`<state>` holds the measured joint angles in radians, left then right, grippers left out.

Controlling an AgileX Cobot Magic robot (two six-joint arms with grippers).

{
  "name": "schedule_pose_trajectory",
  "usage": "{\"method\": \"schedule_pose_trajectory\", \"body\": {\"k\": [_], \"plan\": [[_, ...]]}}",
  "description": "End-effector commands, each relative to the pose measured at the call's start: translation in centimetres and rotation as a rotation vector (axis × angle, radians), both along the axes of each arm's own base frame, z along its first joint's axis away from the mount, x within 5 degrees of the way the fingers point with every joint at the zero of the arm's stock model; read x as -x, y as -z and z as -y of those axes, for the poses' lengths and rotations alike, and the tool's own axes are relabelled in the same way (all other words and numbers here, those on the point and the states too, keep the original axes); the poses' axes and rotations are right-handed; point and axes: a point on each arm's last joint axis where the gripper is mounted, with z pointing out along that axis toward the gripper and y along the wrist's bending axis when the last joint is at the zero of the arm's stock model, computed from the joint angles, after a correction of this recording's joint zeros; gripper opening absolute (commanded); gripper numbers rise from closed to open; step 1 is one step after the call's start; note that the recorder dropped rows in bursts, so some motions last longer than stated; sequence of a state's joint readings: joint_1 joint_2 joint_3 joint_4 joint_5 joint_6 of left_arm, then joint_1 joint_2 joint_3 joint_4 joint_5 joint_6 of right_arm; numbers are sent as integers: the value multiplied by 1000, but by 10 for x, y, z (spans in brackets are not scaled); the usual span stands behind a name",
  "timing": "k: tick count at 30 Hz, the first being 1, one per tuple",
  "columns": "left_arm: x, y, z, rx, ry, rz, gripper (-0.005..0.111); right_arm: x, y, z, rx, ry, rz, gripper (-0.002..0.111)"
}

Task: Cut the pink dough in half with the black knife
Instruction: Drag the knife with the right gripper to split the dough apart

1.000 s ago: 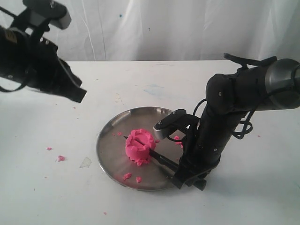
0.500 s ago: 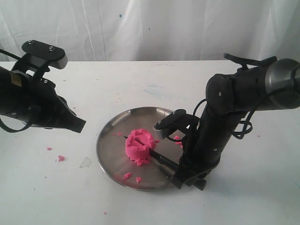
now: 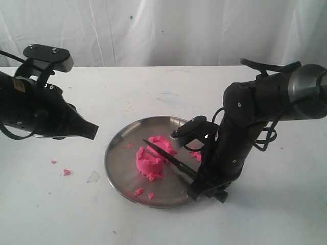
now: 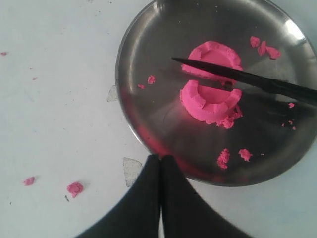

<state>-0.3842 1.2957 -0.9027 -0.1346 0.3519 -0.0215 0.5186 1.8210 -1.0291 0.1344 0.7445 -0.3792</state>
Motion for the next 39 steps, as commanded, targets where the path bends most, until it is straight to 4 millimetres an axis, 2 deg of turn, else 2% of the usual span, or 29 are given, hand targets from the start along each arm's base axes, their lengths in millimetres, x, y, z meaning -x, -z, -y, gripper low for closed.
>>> {"method": "schedule_pose_trajectory", "body": {"k": [1,16,23,28,34,39], "plan": [[1,0,0,24,-17,-3,0,-5,3,6,61,44,47,0],[1,-1,0,25,-17,-1,0,-7,2,7,75,67,62,0],[0,-1,0,27,-18,1,0,-8,-18,5,57,83,54,0],[1,-1,0,30,-20,-1,0,-7,-21,2,30,88,51,0],[1,-1,1,47,-24,-8,0,2,-22,-7,-66,48,-44,0],[1,-1,1,47,-24,-8,0,8,-22,-8,-54,16,-85,0]]}}
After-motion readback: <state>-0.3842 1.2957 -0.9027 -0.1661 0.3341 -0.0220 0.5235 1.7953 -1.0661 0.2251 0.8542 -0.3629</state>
